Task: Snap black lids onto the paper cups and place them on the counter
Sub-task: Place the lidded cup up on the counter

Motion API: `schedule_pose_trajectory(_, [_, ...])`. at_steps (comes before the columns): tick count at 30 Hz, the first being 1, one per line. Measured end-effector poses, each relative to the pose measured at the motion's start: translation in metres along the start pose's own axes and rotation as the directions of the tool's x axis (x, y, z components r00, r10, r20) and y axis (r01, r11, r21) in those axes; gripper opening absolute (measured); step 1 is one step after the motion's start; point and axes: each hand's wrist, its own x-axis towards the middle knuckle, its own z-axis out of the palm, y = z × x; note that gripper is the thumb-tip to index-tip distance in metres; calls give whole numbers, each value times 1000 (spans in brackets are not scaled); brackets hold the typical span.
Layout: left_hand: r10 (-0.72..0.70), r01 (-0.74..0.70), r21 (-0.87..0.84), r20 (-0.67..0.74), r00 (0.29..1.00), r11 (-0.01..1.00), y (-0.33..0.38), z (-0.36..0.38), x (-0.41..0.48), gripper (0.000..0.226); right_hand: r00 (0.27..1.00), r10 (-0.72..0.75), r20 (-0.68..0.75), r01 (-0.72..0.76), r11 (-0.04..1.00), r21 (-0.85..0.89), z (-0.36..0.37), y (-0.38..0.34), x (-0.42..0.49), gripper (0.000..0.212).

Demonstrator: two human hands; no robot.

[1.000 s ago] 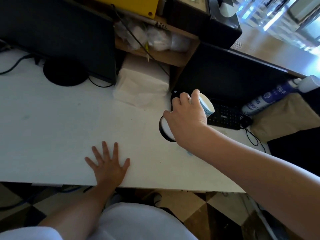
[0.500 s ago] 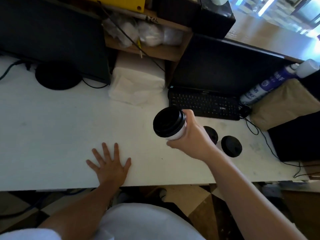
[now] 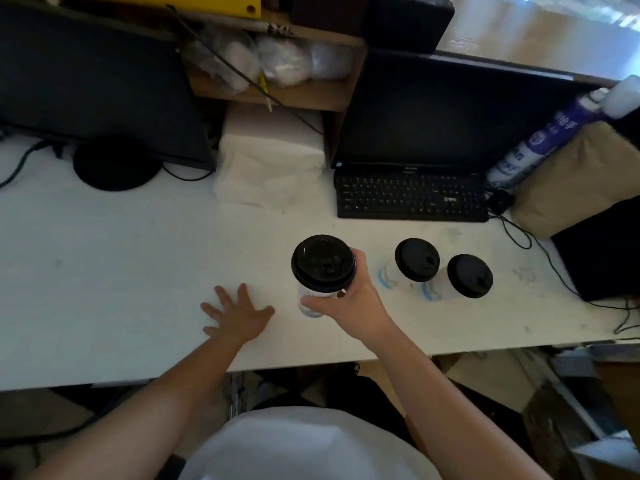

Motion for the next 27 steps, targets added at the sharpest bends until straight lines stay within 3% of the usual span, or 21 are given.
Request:
schedule_pose_trajectory(1, [61,-49,-145,80,995,988,13,-13,-7,85,1000,-3,-6,3,1000,11,-2,3,3,83])
schedule_pose_trajectory(3, [275,-132,-517,209,939,846,33,-37,-25,78,1000,-17,-15,18,999,37,-7,6,10,84])
schedule_pose_trajectory(5, [486,-281,-615,193,853,737,53,-53,-50,79,999,-41,-15,42,997,67,-14,6,16,86])
schedule_pose_trajectory(8, [622,-501,-552,41,782,667,84,-60,-72,78,996,-84,-10,84,989,124,-27,0,28,87])
schedule_pose_trajectory(14, [661,-662,-450,-186,726,600,140,-67,-92,77,974,-198,110,179,970,162,-82,-19,54,89])
schedule_pose_trajectory(20, [720,-707,-405,-151,678,580,217,-80,-112,63,912,-322,252,305,947,103,-180,-42,79,82])
schedule_pose_trajectory(24, [739,-728,-369,-142,659,578,267,-78,-117,61,903,-335,270,320,942,97,-234,-48,98,81])
schedule_pose_trajectory(27, [751,-771,-318,-212,625,552,300,-75,-120,60,888,-377,264,368,926,83,-267,-53,115,77])
